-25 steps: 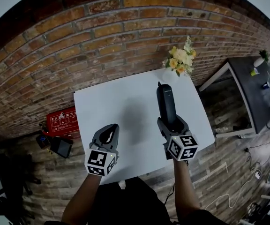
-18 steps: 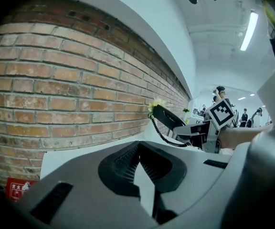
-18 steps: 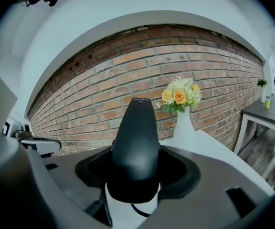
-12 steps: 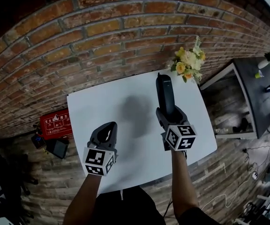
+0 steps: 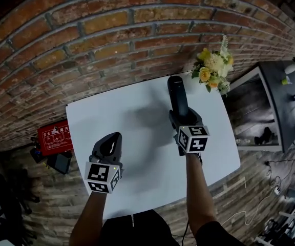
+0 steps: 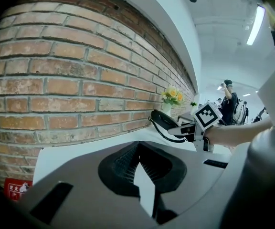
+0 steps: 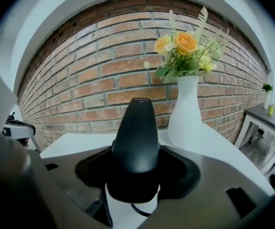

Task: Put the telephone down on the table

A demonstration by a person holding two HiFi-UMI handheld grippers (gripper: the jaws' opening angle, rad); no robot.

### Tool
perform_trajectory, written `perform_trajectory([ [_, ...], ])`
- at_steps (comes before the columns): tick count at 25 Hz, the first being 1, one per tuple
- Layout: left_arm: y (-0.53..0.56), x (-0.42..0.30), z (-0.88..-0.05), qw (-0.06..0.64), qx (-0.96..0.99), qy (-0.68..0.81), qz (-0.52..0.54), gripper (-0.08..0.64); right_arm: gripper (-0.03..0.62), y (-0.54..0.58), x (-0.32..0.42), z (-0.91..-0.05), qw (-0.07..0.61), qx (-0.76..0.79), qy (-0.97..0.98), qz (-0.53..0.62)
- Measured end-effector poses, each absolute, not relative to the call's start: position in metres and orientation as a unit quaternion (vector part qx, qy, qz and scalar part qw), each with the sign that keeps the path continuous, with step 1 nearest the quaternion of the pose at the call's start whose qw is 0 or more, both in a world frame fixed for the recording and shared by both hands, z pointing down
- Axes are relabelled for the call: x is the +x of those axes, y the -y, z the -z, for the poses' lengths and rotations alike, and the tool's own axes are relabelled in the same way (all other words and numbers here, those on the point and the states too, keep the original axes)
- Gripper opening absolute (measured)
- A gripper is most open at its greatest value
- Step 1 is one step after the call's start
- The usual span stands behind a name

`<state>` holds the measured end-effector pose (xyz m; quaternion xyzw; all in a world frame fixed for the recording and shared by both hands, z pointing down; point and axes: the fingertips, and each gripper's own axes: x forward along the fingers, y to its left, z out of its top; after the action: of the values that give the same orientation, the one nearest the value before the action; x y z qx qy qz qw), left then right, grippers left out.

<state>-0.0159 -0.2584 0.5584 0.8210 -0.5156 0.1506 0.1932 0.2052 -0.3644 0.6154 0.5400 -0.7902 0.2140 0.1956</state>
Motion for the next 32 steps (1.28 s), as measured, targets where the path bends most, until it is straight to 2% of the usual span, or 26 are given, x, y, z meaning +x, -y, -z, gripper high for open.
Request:
perform_trajectory([
  [13,0.266,-0.017,-0.58,0.216,0.809,0.523,-0.159,0.014,0.279,0.393,0.187,-0.668,0.261,0.522,0.782,-0.219],
  [32,0.26,-0.032,-0.585,0.219,0.8,0.532,-0.17,0.014,0.281,0.4,0.171,-0.69,0.302,0.502,0.775,-0.238],
])
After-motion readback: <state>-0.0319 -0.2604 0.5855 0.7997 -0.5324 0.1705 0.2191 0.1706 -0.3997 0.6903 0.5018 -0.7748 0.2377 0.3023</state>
